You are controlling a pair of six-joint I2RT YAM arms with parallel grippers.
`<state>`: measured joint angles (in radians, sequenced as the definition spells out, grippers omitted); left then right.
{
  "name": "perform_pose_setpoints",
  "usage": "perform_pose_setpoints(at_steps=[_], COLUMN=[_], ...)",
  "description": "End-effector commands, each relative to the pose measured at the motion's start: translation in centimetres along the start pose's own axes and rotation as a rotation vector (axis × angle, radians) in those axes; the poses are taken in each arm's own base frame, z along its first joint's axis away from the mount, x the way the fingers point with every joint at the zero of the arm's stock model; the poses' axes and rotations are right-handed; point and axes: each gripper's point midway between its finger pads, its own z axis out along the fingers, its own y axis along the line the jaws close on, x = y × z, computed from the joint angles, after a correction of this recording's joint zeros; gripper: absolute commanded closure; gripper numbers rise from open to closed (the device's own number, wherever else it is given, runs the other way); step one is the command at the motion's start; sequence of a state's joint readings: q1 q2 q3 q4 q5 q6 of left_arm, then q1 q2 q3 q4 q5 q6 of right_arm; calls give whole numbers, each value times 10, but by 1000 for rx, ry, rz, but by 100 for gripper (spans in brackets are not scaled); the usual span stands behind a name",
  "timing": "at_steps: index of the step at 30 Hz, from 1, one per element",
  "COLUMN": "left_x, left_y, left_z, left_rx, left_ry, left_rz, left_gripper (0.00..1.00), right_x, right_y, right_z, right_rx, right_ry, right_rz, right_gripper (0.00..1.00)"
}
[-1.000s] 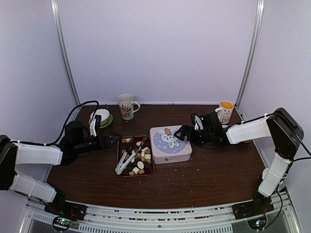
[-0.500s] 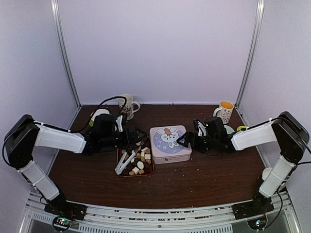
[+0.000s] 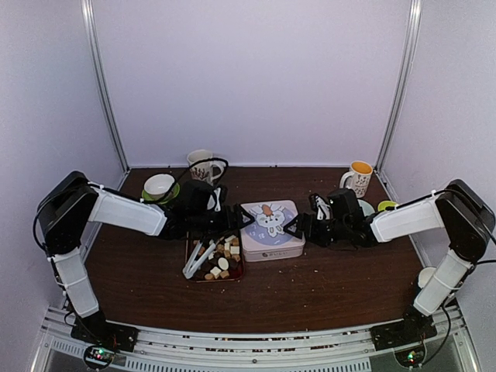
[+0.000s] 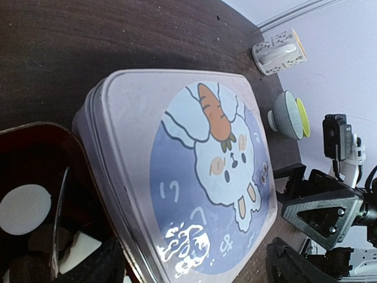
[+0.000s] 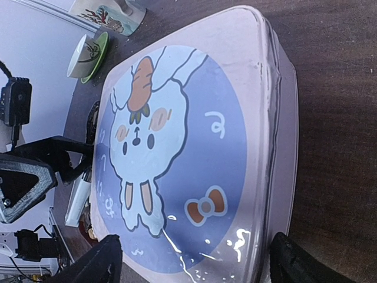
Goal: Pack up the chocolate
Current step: Pick up the packed packing box from the center of the board.
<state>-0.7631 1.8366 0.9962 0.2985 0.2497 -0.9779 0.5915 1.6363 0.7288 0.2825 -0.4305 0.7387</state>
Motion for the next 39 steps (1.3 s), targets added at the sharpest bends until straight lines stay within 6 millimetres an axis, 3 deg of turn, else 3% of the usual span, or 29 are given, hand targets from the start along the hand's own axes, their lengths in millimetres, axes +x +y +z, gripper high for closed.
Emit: perform_pose_setpoints(at_steps=[1, 15, 27, 35, 39], left_x=[1, -9, -16, -11, -5], left_y=[-8, -36, -52, -42, -24], left_z=[12, 8, -1, 1, 7], left_rx=[32, 120, 162, 125, 56], left_ry=[41, 29, 2, 14, 32], left_rz=[-19, 27, 96, 81, 65], left_gripper=[15, 24, 28, 25, 22], right_x=[-9, -14, -14, -14, -12], right_y=[33, 47, 40, 37, 32], right_z=[-4, -7, -10, -10, -8], right_rx=[-90, -138, -90, -70, -53], right_ry=[2, 0, -6, -1, 2], right_rz=[-69, -96, -125, -136, -135], right_gripper=[13, 15, 14, 14, 14])
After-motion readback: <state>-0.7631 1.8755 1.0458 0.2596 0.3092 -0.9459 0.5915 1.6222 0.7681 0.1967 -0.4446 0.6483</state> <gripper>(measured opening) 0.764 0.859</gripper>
